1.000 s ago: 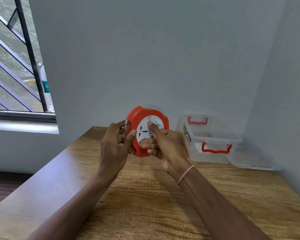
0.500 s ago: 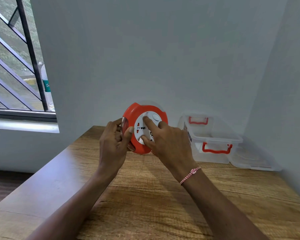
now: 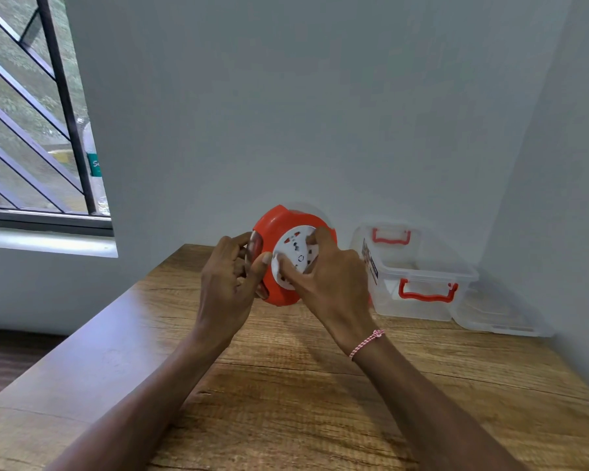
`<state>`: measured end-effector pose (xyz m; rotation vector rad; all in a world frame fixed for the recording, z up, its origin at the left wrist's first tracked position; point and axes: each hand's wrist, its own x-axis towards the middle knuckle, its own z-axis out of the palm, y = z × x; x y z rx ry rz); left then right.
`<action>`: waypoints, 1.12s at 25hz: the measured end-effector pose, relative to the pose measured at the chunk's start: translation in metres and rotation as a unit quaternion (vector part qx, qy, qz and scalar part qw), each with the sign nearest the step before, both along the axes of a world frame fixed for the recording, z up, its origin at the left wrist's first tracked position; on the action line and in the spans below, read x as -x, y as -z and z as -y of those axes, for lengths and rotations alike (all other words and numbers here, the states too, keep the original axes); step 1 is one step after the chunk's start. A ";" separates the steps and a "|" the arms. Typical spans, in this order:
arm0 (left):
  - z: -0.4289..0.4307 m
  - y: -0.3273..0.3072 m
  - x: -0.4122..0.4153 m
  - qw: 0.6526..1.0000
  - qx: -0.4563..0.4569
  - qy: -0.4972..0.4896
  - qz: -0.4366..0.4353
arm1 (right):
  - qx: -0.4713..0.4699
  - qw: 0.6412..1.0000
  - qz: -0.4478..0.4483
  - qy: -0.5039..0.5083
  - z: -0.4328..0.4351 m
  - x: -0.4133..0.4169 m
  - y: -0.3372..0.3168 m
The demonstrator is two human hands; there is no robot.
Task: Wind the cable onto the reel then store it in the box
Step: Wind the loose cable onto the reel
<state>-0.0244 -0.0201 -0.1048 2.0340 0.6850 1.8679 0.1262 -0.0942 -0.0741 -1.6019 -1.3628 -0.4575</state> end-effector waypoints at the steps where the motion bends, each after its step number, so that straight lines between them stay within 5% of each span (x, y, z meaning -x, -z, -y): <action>1: 0.000 0.002 -0.001 1.000 0.000 -0.003 -0.004 | 0.012 0.991 -0.131 -0.028 -0.001 0.003 -0.001; 4: 0.001 0.002 -0.006 1.000 -0.003 -0.013 -0.006 | 0.019 0.832 -0.523 -0.186 -0.003 0.008 -0.004; 6: 0.001 0.001 -0.005 1.000 -0.006 -0.018 -0.003 | 0.042 0.800 -0.553 -0.228 0.001 0.007 -0.006; 8: 0.002 -0.002 -0.002 1.000 0.012 -0.009 0.021 | 0.059 0.878 -0.430 -0.203 0.004 0.003 -0.009; 10: 0.001 -0.004 0.001 0.997 0.048 0.013 0.057 | 0.051 0.985 -0.153 -0.066 0.008 -0.006 -0.011; 13: -0.001 -0.004 0.001 0.995 0.067 0.020 0.074 | -0.019 0.992 0.123 -0.011 0.010 -0.013 -0.008; 22: 0.003 -0.004 -0.002 0.997 0.049 0.027 0.058 | -0.011 0.955 0.293 0.053 0.005 -0.012 -0.005; 28: 0.003 0.000 0.000 0.999 0.022 0.021 0.036 | 0.009 0.973 0.232 0.003 0.004 -0.012 -0.002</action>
